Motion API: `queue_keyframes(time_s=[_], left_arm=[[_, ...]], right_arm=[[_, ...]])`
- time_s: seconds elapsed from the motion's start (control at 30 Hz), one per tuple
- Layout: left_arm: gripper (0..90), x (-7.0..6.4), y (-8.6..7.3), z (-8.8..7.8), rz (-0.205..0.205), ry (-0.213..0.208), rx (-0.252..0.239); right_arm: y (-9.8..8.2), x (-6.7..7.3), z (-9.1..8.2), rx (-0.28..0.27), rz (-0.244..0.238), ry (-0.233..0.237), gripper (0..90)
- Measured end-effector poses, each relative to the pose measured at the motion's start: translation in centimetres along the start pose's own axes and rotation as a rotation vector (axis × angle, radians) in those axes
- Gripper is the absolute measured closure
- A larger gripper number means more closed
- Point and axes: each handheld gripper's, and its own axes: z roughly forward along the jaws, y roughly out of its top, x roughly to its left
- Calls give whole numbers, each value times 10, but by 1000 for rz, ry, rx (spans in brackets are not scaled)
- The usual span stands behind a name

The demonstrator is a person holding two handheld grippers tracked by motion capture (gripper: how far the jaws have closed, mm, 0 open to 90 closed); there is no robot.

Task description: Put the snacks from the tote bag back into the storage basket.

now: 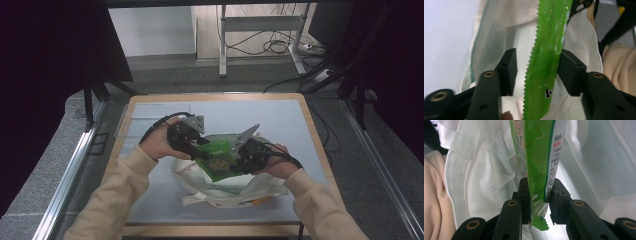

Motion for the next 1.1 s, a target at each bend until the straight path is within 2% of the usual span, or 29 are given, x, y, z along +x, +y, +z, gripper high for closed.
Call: queue_keyframes(time_s=[0.07,0.17,0.27,0.4,0.77,1.1], left_arm=[[607,1,2,0,31,-11,31],[637,1,4,2,33,-22,50],[707,1,4,3,42,-34,66],[738,-1,5,2,59,-38,85],[761,0,1,-5,56,-43,67],[772,3,-1,-10,37,-34,61]], right_arm=[[1,0,0,-1,-6,-2,724],[3,0,0,1,-13,-3,724],[4,1,0,0,-14,-5,724],[5,1,1,-3,-20,2,722],[6,4,-3,-48,0,31,696],[4,2,-7,-94,39,17,598]])
